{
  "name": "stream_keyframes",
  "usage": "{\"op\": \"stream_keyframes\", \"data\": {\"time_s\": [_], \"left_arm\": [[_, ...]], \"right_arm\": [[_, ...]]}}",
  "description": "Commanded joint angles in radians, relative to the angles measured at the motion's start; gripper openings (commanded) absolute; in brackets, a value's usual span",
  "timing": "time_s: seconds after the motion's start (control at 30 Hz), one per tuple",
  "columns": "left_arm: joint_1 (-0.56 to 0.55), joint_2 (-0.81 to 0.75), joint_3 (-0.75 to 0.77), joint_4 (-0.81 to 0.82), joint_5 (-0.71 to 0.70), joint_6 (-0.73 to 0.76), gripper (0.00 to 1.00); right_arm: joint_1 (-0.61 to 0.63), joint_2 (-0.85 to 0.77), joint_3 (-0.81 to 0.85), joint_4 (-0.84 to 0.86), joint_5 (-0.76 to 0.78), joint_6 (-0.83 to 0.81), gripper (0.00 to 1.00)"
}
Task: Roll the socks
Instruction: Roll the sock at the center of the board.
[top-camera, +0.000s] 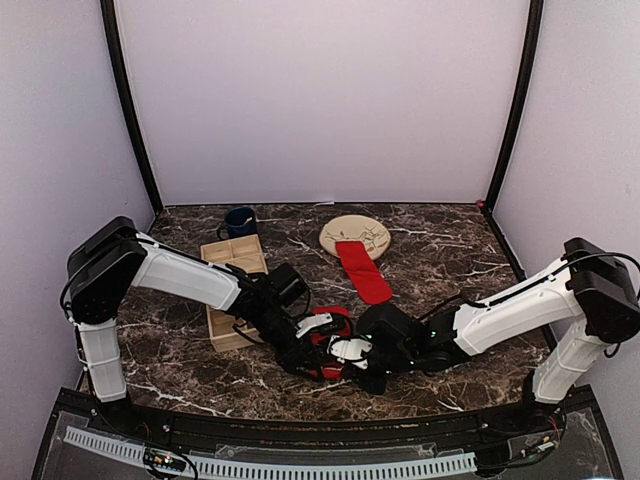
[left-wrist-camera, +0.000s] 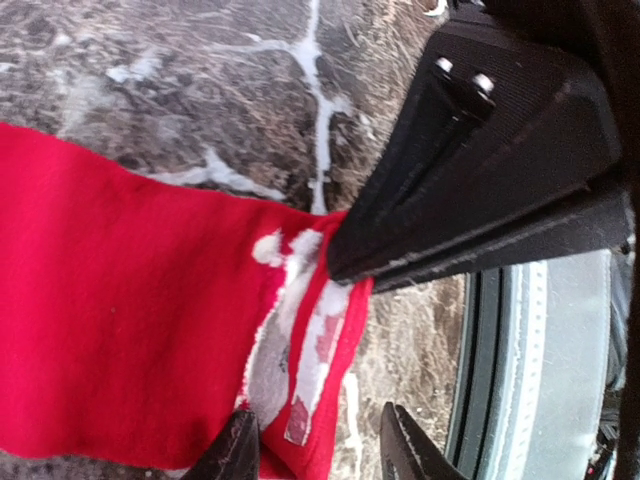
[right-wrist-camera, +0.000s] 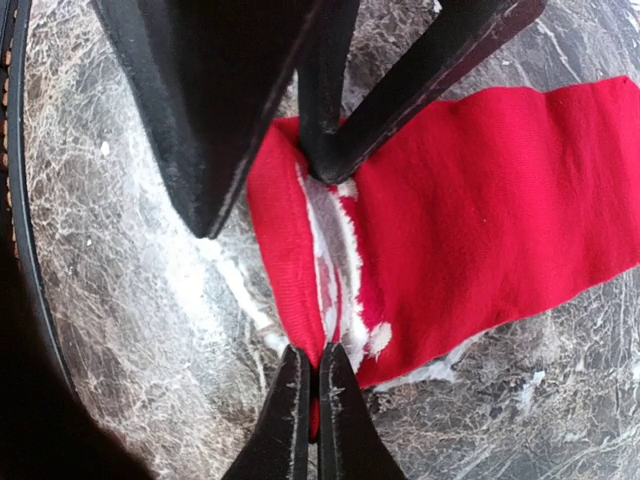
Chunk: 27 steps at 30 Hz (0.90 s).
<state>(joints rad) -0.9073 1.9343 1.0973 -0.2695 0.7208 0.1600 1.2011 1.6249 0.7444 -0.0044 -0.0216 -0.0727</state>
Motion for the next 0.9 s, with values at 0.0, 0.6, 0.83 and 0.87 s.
{"op": "stream_keyframes", "data": {"time_s": [0.0, 0.6, 0.83, 0.87], "left_arm": [[0.004, -0.021, -0.034, -0.011, -0.13, -0.049, 0.45], [0.004, -0.031, -0.073, -0.049, -0.286, -0.139, 0.49], [0.004, -0.067, -0.107, -0.041, -0.29, -0.15, 0.49], [0.004, -0.071, -0.109, -0.038, -0.287, -0.151, 0.49]], "right_arm": [[-0.008, -0.025, -0.014, 0.023, -0.005, 0.02, 0.0], [-0.011, -0.063, -0.036, 0.035, 0.023, 0.044, 0.0], [-0.023, -0.088, -0.057, 0.033, 0.022, 0.058, 0.0], [-0.024, -0.089, -0.057, 0.032, 0.02, 0.06, 0.0]]}}
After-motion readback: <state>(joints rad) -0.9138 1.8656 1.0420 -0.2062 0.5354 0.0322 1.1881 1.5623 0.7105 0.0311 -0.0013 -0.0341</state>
